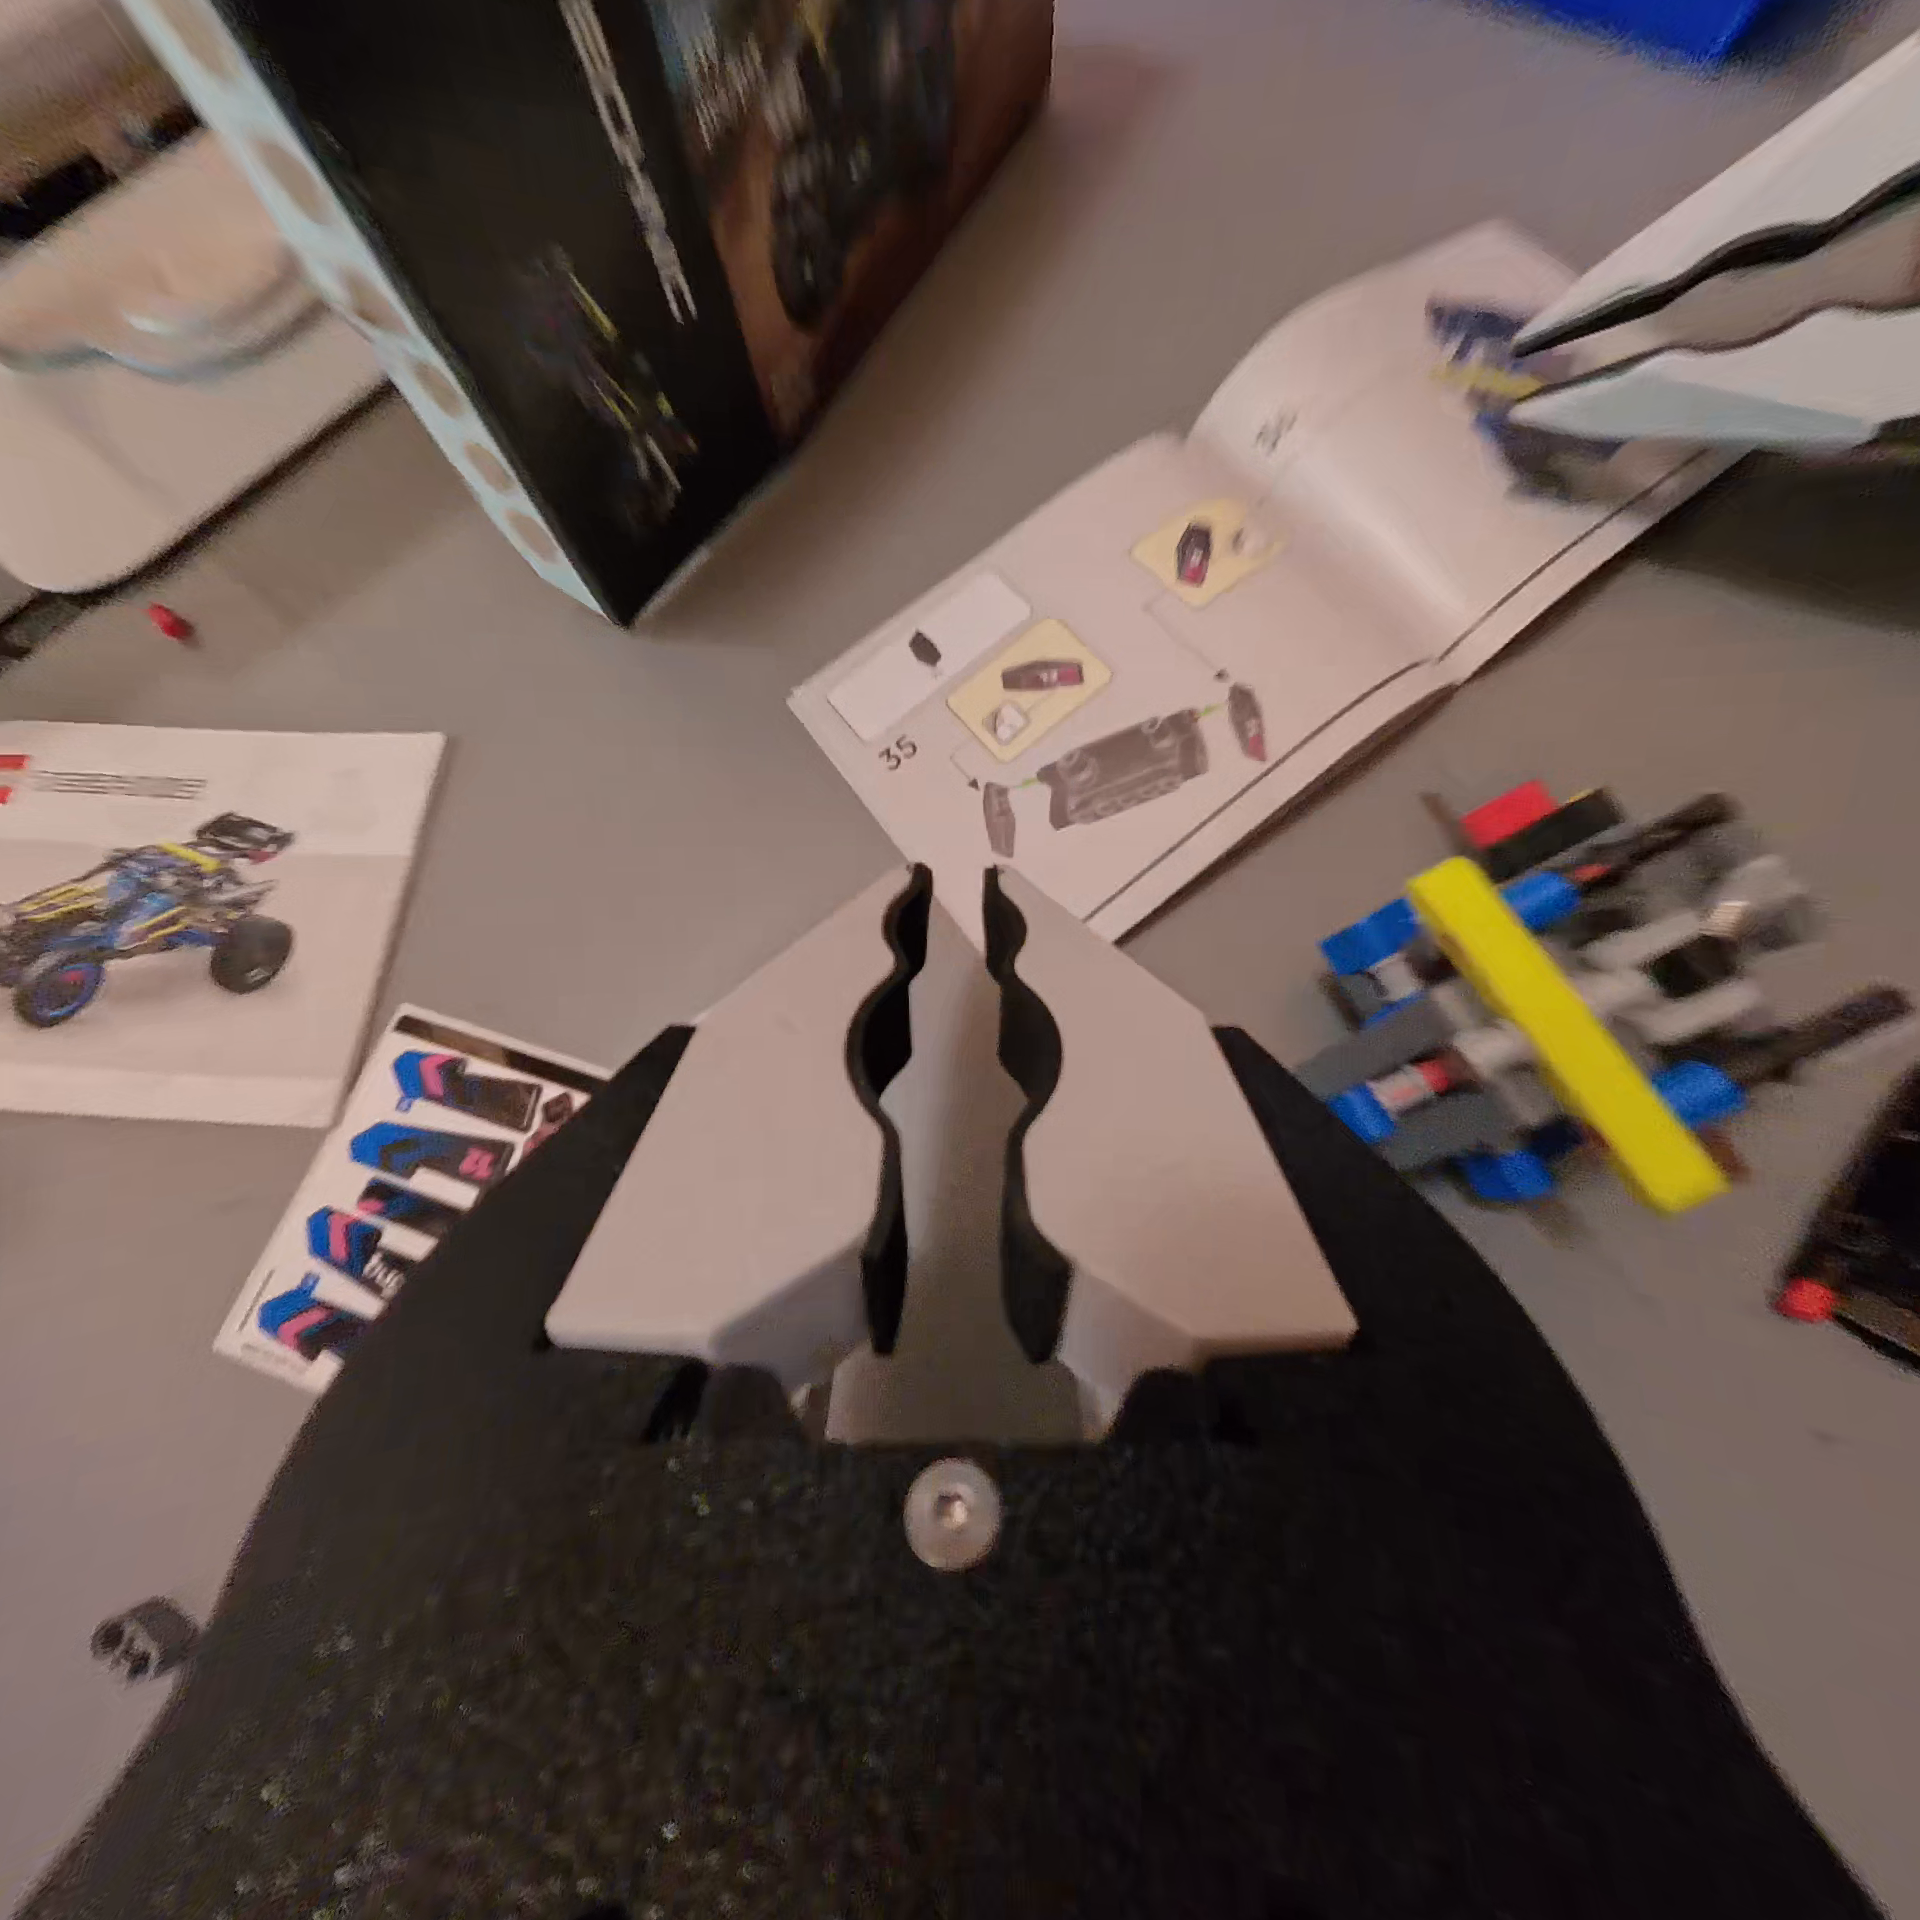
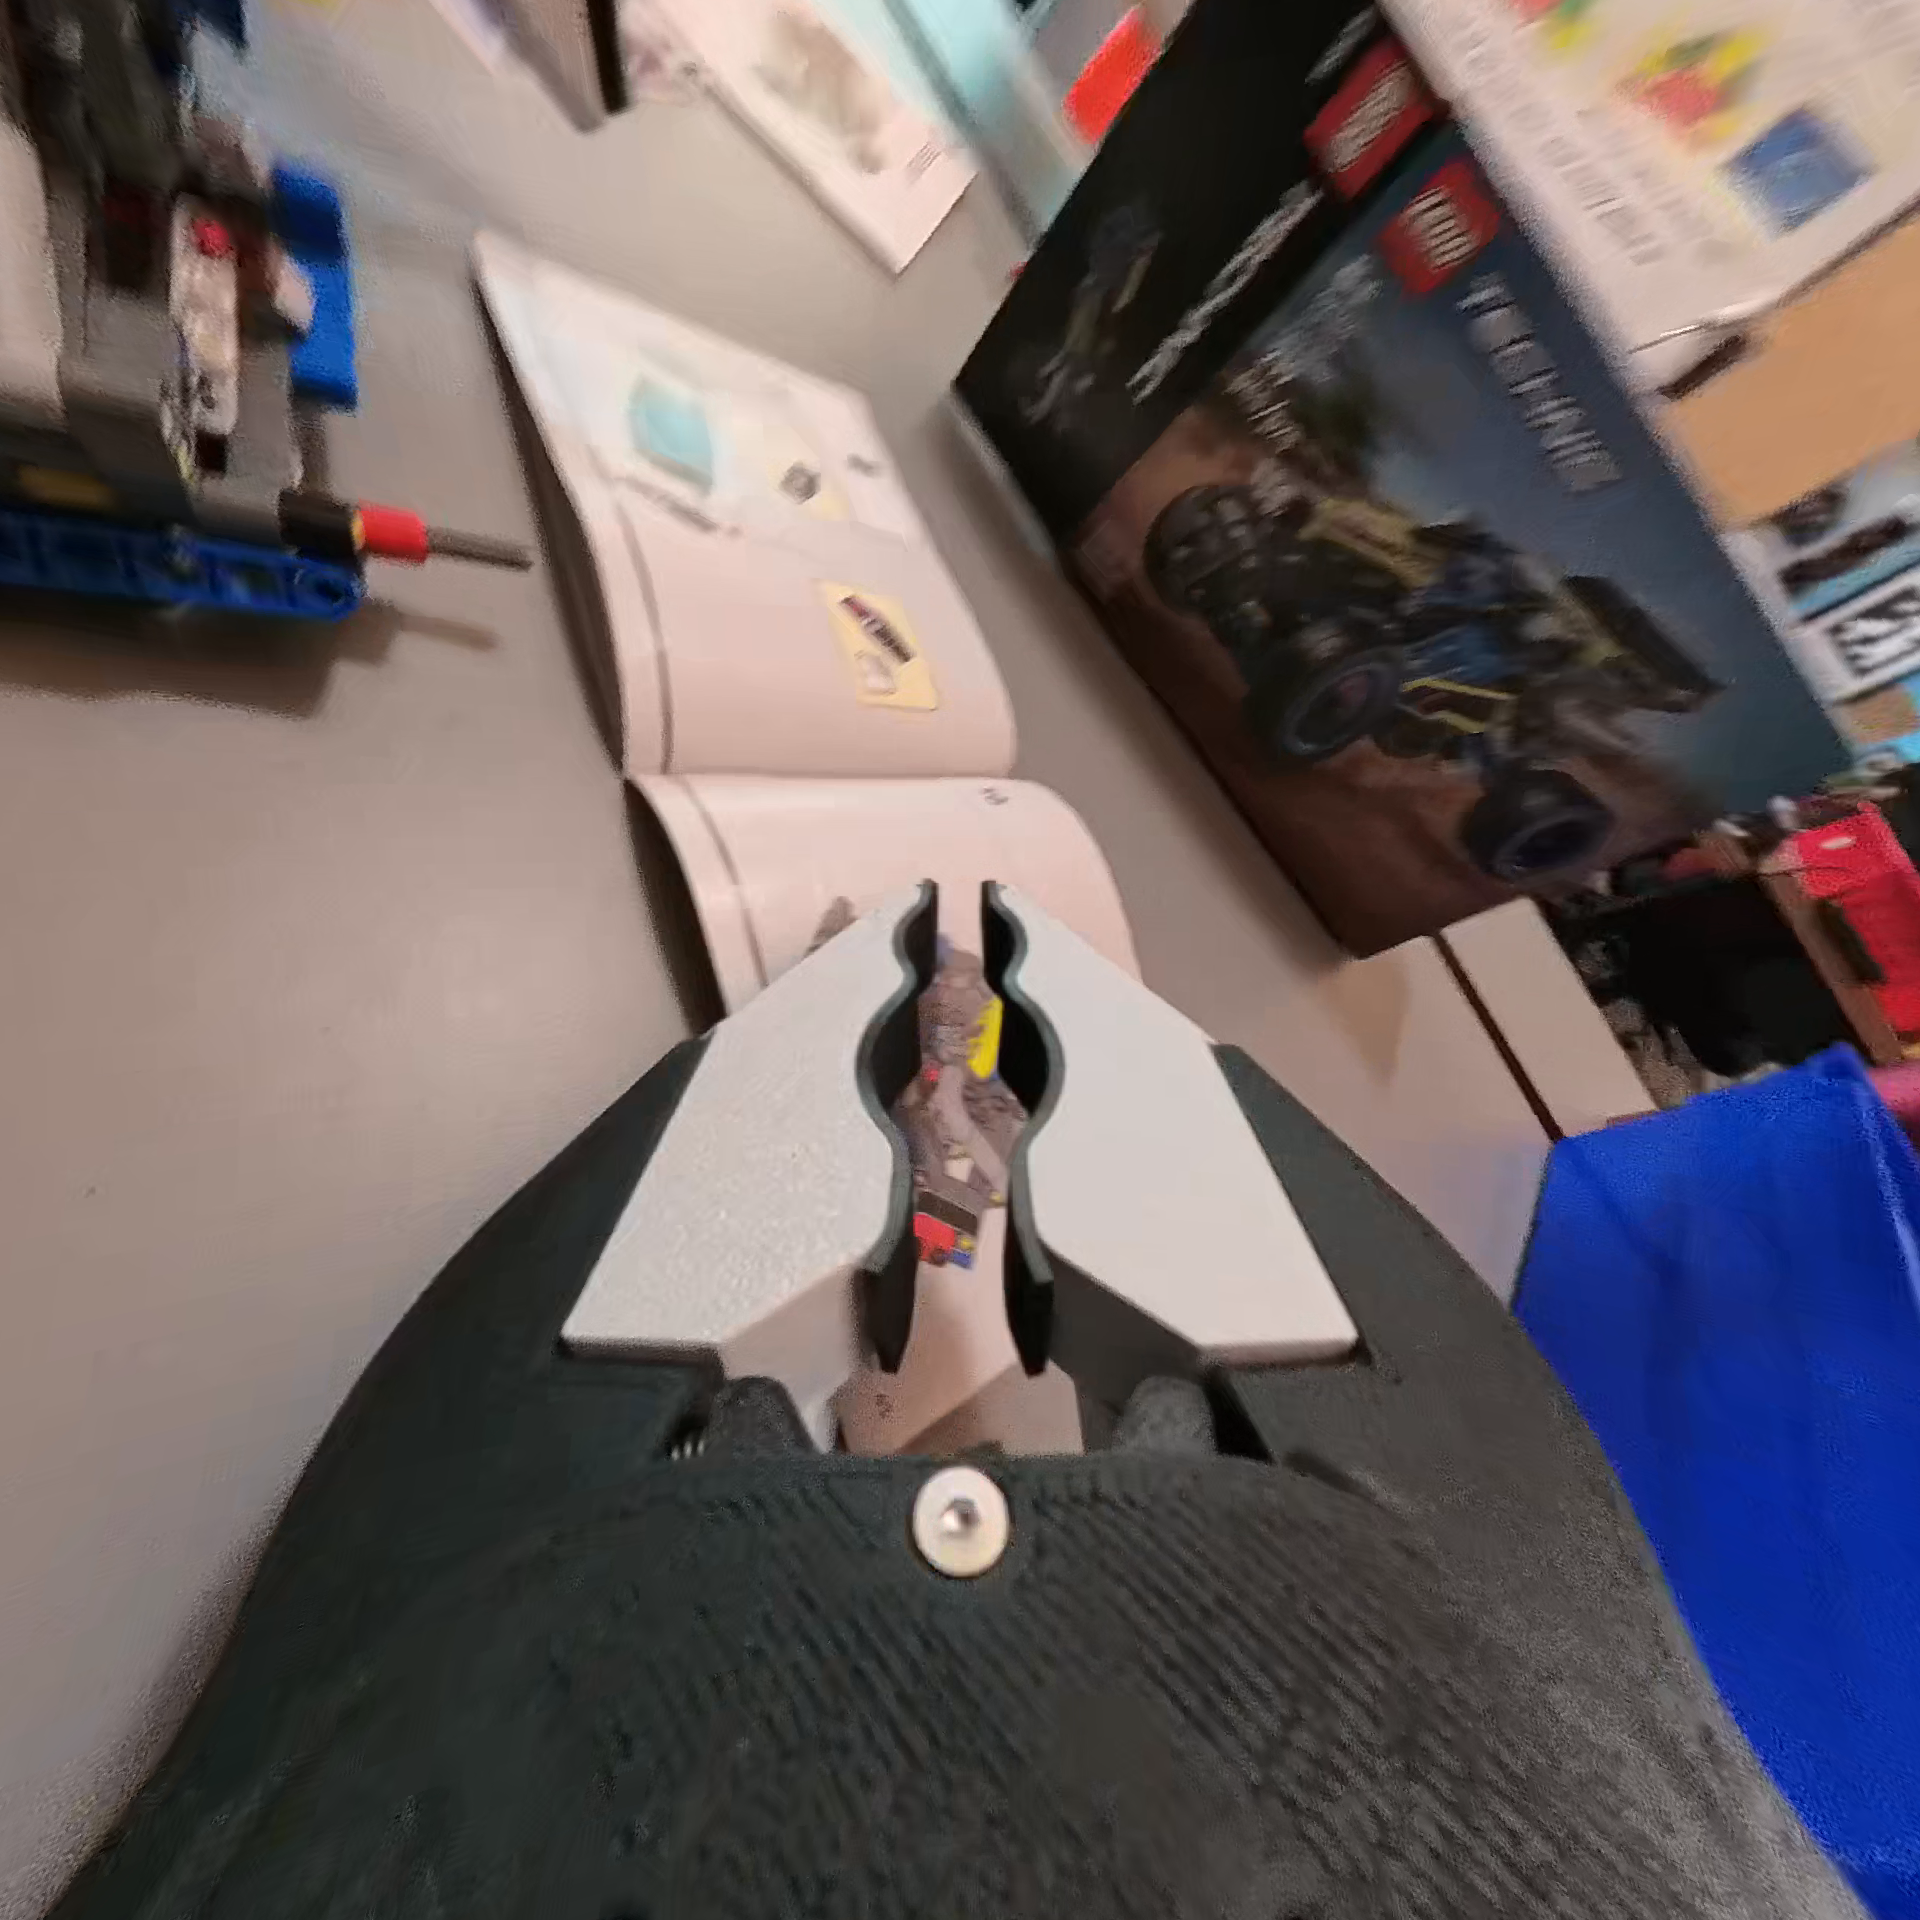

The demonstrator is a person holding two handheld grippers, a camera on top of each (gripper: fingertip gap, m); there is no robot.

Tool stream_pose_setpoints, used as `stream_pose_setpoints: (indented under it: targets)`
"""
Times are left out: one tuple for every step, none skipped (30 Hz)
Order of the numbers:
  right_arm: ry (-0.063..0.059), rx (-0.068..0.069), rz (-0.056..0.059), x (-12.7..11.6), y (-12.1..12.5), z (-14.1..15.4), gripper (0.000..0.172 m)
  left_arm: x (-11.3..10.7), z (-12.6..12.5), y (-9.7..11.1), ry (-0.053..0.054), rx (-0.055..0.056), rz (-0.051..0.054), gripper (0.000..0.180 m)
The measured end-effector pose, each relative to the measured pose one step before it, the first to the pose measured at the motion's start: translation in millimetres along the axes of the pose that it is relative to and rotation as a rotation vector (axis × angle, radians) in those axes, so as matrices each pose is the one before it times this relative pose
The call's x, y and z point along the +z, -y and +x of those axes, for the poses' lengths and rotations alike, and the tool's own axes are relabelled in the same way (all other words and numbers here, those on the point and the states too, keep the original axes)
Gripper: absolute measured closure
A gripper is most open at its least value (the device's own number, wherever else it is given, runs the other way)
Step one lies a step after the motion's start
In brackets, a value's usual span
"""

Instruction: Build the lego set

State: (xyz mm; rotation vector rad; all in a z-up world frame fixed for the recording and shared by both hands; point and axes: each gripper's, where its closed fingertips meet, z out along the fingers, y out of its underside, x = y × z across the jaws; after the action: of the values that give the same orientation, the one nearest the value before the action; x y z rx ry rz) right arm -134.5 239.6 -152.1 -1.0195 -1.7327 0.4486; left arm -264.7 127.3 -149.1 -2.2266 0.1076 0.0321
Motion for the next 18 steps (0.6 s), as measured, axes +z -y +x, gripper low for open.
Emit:
stream_pose_setpoints:
  targets:
    - [-0.0393,0.0338,0.0389,-5.71,4.69,8.43,0.164,-11.50,1.00,5.23,-0.0052,-0.0095,0.0382,0.172]
    - [-0.0372,0.0359,0.0401,-5.06,4.49,8.30,0.162,-12.21,0.54,2.75,-0.0033,0.0014,0.0245,0.171]
    - [-0.0366,0.0298,0.0358,-4.10,3.56,7.79,0.160,-13.12,-2.20,0.94,0.0118,0.0009,0.0164,0.170]
    - [-0.0331,0.0209,0.0253,-2.94,1.90,6.80,0.159,-14.02,-4.47,-0.44,0.0184,0.0006,0.0138,0.169]
    - [-0.0329,0.0132,0.0154,-1.70,0.60,6.10,0.157,-15.04,-6.18,-2.15,0.0189,0.0044,0.0090,0.169]
    - [-0.0271,0.0076,0.0074,-0.76,0.07,4.71,0.155,-15.78,-9.81,-4.84,0.0297,-0.0007,-0.0033,0.169]
    - [-0.0216,0.0041,0.0001,-0.30,-0.51,3.46,0.153,-15.99,-13.90,-7.76,0.0386,-0.0066,-0.0190,0.169]
    - [-0.0183,0.0004,-0.0062,0.33,-0.95,2.69,0.149,-16.39,-18.05,-9.86,0.0512,-0.0071,-0.0288,0.169]
    - [-0.0221,-0.0040,-0.0076,0.36,-1.31,2.89,0.146,-16.29,-21.81,-12.24,0.0611,-0.0029,-0.0372,0.169]
    - [-0.0278,-0.0089,-0.0061,0.07,-1.22,3.58,0.145,-15.48,-25.06,-15.33,0.0664,0.0002,-0.0499,0.169]
    - [-0.0275,-0.0119,-0.0050,-0.20,-1.20,3.53,0.143,-13.76,-27.75,-18.92,0.0734,-0.0084,-0.0625,0.169]
    - [-0.0175,-0.0106,-0.0080,-0.26,-1.81,2.34,0.141,-10.40,-28.50,-21.78,0.0744,-0.0211,-0.0714,0.169]
    - [-0.0095,-0.0059,-0.0081,-0.33,-1.56,1.35,0.140,-6.62,-27.40,-21.65,0.0731,-0.0339,-0.0679,0.170]
    - [-0.0088,-0.0021,0.0005,-0.71,-0.29,1.38,0.140,-3.08,-22.33,-18.31,0.0533,-0.0436,-0.0501,0.171]
    - [-0.0081,0.0028,0.0069,-0.88,0.69,1.58,0.140,-0.34,-12.64,-14.00,0.0083,-0.0446,-0.0317,0.171]
    - [-0.0079,0.0056,0.0050,-0.63,0.45,1.59,0.140,1.19,-4.13,-10.56,-0.0280,-0.0412,-0.0210,0.171]
    - [-0.0069,0.0024,0.0007,-0.54,-0.18,1.44,0.140,2.29,-0.33,-7.86,-0.0346,-0.0381,-0.0135,0.170]
    - [-0.0046,-0.0010,-0.0020,-0.24,-0.73,0.99,0.140,2.98,2.15,-5.35,-0.0320,-0.0316,-0.0074,0.169]
